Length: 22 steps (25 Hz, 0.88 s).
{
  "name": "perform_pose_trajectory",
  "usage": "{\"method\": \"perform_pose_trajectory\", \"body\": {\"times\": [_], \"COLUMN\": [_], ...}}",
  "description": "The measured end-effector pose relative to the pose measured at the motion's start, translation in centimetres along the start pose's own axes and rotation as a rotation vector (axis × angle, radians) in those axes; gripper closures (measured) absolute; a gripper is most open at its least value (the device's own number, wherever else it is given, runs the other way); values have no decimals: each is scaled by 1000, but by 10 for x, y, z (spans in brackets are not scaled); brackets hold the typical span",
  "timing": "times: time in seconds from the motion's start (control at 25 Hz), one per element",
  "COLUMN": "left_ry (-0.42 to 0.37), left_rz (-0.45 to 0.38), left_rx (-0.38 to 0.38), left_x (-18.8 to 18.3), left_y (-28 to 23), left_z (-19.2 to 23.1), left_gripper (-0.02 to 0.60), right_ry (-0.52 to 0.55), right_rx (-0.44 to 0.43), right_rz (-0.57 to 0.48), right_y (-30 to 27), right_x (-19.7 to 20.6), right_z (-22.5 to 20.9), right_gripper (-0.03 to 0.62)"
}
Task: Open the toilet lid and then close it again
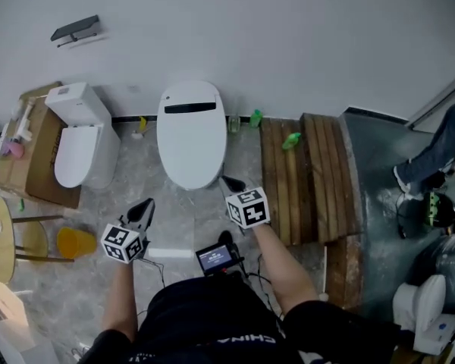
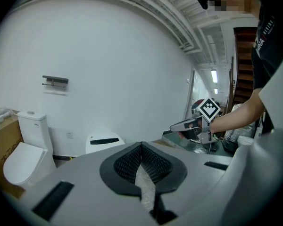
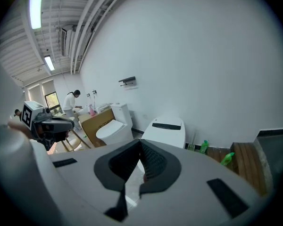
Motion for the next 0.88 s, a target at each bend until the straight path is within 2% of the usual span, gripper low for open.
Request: {"method": "perform_pose_trajectory", "body": {"times": [0.2,0.44,0.64,0.88], "left_ry": [-49,-42,-63,-130], "left_rz": [-18,2,-16,-31], "left_rx": [57,118,143,137], "left_x": [24,69,74,77], "left_y": [58,128,154,162], "left_z": [-25,-61,-82,-116], "left_gripper": [572,572,572,572], "right_ry": [-25,-23,-15,0], "right_rx": [22,55,66,49], "right_rz": [-51,-19,-48,-65], "right_y": [44,99,143,175], "right_x": [27,73,76,82], "right_z": [64,140,158,160], "right_gripper": [580,580,580,580]}}
Point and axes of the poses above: the fingertips, and each gripper's own axes: y backward along the fingers, z to its left, x out of its underside, the point moved 9 cm from there along y, backward along the fingers, and after that the axes turned 6 degrees about x, right-handed, at the moved point
